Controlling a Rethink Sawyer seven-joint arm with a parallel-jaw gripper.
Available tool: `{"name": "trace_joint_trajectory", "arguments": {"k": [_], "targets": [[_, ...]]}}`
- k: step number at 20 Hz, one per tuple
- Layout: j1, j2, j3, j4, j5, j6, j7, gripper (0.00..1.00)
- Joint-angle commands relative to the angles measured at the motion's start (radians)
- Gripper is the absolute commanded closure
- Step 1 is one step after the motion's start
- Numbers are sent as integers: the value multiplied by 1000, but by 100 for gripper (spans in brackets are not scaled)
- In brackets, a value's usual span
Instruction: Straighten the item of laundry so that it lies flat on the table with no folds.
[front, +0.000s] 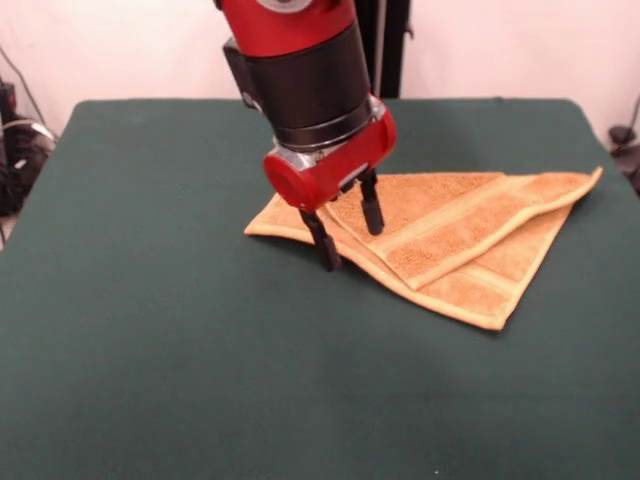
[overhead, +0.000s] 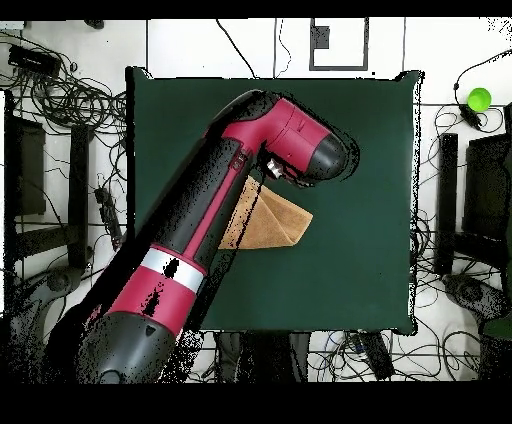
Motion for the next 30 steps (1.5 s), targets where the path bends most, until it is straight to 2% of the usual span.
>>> {"name": "trace_joint_trajectory", "arguments": {"k": [1, 11, 17, 30], "targets": [[62, 12, 122, -3, 104, 26, 271, 0], [107, 37, 99, 52, 117, 52, 266, 0], [98, 113, 76, 12, 90, 86, 276, 0], [103, 178, 18, -10, 67, 74, 332, 0]]}}
